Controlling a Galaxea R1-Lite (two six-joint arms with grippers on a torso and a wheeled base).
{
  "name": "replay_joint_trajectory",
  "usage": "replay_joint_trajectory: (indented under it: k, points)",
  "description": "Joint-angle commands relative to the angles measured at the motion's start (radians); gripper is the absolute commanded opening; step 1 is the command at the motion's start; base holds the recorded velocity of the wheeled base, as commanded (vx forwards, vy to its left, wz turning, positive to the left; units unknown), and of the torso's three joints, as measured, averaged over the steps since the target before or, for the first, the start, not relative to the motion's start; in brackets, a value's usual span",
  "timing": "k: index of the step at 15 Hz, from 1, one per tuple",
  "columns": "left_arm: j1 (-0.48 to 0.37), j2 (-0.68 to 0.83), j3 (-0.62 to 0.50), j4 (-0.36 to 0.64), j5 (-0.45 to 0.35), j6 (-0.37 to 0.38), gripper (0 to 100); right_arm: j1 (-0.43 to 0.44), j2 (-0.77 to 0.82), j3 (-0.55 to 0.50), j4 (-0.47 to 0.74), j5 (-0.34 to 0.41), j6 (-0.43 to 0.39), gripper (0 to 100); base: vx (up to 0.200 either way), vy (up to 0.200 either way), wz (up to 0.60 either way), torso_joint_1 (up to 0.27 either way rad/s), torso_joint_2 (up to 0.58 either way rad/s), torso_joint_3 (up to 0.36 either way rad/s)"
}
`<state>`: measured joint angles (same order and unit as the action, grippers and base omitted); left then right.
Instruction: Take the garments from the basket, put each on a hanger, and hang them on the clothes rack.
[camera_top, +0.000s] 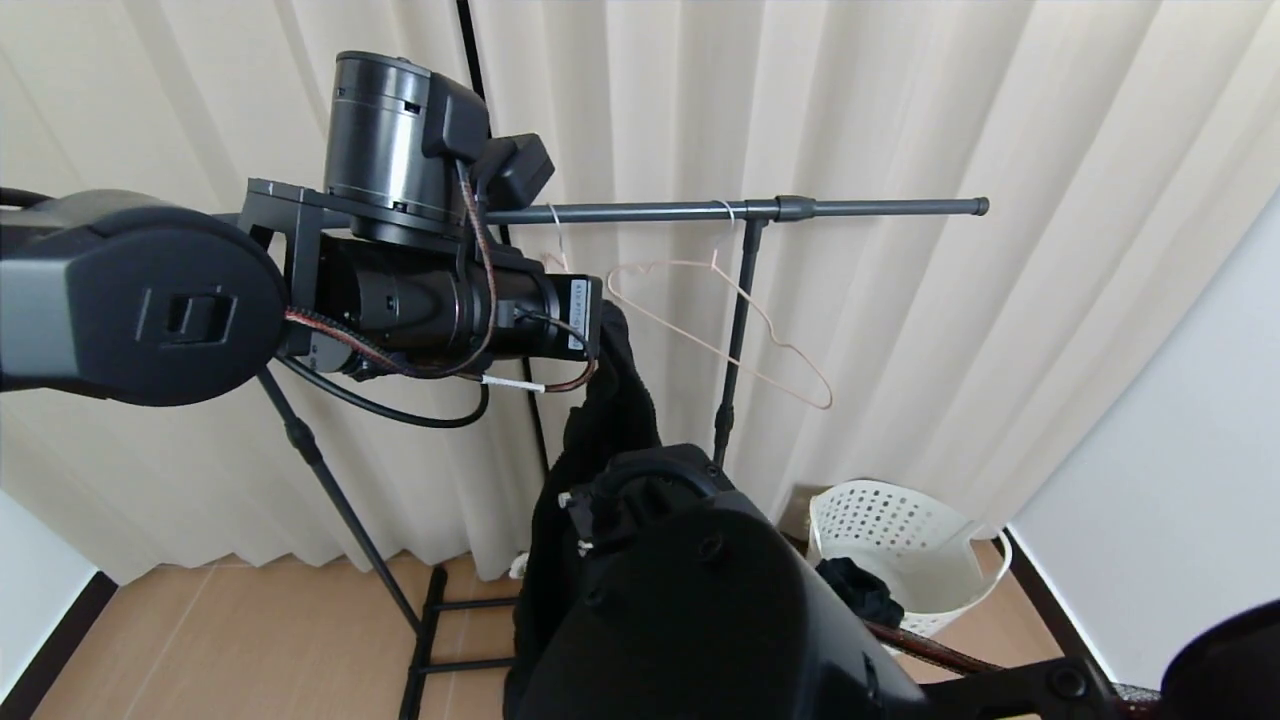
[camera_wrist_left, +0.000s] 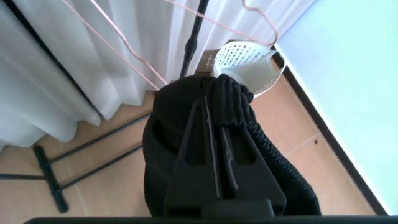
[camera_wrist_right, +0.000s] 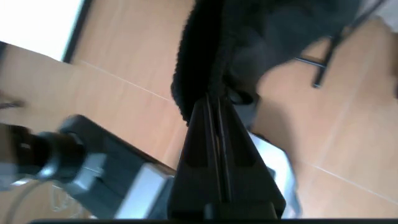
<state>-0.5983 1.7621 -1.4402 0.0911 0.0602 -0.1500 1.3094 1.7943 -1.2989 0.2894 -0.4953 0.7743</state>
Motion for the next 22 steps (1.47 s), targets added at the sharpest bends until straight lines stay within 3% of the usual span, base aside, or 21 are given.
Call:
replay_joint_trajectory:
  k: [1, 2, 6, 8, 10, 12, 14, 16, 19, 22]
  points:
    - [0.051, -0.049, 0.027, 0.026, 0.001, 0.046, 0, -0.084, -0.153, 0.052, 0.134, -0.002, -0.032, 0, 0.000, 0.000, 0.00, 0.000, 0.00, 0.000]
    - [0.083, -0.066, 0.047, 0.042, 0.001, 0.095, 0, -0.137, -0.205, 0.069, 0.166, -0.002, -0.047, 0, 0.000, 0.000, 0.00, 0.000, 0.00, 0.000]
    - [0.092, -0.148, 0.159, 0.118, 0.003, 0.125, 0, -0.344, -0.230, 0.063, 0.182, -0.015, -0.159, 0, 0.000, 0.000, 0.00, 0.000, 0.00, 0.000]
    - [0.057, -0.245, 0.258, 0.208, 0.010, 0.181, 0, -0.424, -0.170, 0.004, 0.139, -0.042, -0.227, 0, 0.000, 0.000, 0.00, 0.000, 0.00, 0.000]
    - [0.008, -0.314, 0.360, 0.225, 0.012, 0.196, 0, -0.489, -0.096, -0.062, 0.091, -0.042, -0.276, 0, 0.000, 0.000, 0.00, 0.000, 0.00, 0.000]
    - [-0.051, -0.354, 0.454, 0.225, 0.015, 0.190, 0, -0.498, -0.023, -0.151, 0.083, -0.042, -0.297, 0, 0.000, 0.000, 0.00, 0.000, 0.00, 0.000]
    - [-0.120, -0.377, 0.531, 0.226, 0.016, 0.159, 0, -0.498, 0.027, -0.224, 0.083, -0.042, -0.313, 0, 0.000, 0.000, 0.00, 0.000, 0.00, 0.000]
    - [-0.245, -0.368, 0.583, 0.225, 0.016, 0.066, 0, -0.498, 0.123, -0.350, 0.082, -0.042, -0.313, 0, 0.000, 0.000, 0.00, 0.000, 0.00, 0.000]
    - [-0.365, -0.322, 0.538, 0.222, 0.012, -0.072, 0, -0.498, 0.218, -0.479, 0.082, -0.040, -0.311, 0, 0.000, 0.000, 0.00, 0.000, 0.00, 0.000]
    - [-0.413, -0.245, 0.440, 0.217, 0.007, -0.194, 0, -0.479, 0.275, -0.562, 0.080, -0.031, -0.305, 0, 0.000, 0.000, 0.00, 0.000, 0.00, 0.000]
